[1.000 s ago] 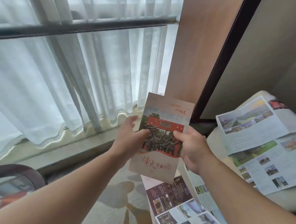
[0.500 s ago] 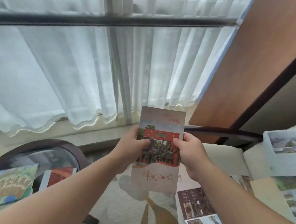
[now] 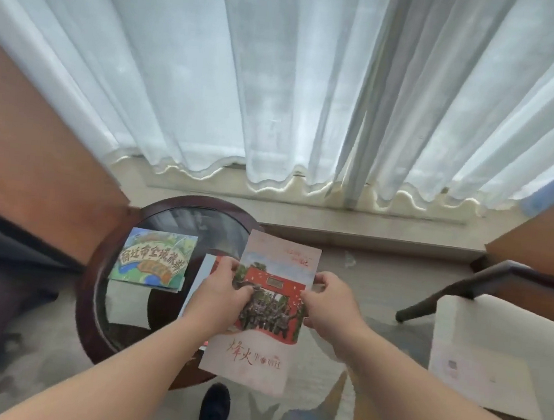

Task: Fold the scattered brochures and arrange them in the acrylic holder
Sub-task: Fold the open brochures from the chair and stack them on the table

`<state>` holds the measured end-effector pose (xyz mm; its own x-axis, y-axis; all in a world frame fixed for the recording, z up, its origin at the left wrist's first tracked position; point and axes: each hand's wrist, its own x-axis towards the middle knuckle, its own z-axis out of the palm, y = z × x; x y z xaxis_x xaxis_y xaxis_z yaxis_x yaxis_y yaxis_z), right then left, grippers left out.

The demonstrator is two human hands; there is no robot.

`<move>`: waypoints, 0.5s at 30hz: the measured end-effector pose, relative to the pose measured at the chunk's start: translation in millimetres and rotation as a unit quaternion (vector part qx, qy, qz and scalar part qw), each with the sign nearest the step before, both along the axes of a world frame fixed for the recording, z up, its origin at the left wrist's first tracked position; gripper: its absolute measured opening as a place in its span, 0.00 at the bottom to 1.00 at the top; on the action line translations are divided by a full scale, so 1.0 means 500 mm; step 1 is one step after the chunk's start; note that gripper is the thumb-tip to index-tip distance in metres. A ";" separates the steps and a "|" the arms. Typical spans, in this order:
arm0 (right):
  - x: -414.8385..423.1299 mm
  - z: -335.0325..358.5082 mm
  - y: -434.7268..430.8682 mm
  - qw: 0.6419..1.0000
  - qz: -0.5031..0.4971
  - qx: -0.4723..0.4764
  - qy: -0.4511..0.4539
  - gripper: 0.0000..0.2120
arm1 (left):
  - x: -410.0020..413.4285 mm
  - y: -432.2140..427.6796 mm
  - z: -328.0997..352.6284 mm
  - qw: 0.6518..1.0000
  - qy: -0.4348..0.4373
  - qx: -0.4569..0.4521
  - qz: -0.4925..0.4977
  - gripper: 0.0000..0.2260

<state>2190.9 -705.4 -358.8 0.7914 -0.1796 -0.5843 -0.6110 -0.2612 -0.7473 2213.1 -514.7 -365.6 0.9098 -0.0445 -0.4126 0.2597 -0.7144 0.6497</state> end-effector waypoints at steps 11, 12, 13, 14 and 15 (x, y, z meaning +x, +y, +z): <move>0.123 -0.225 0.250 0.994 0.069 -0.079 0.030 0.23 | 0.124 0.206 -0.238 0.993 0.060 0.102 -0.020 0.11; 0.135 -0.247 0.259 0.993 0.073 -0.088 0.032 0.24 | 0.136 0.212 -0.261 0.992 0.065 0.104 -0.020 0.11; 0.145 -0.269 0.265 0.992 0.078 -0.095 0.035 0.24 | 0.147 0.216 -0.283 0.992 0.068 0.106 -0.019 0.11; 0.155 -0.289 0.270 0.991 0.082 -0.100 0.036 0.24 | 0.156 0.219 -0.304 0.992 0.066 0.110 -0.020 0.11; 0.162 -0.308 0.272 0.990 0.085 -0.104 0.034 0.24 | 0.164 0.219 -0.323 0.991 0.060 0.115 -0.022 0.11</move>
<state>2271.9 -569.2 -512.9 0.7804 -0.1687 -0.6020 -0.5921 -0.5087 -0.6250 2295.0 -405.0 -527.3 0.8531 0.0248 -0.5212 0.2901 -0.8528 0.4343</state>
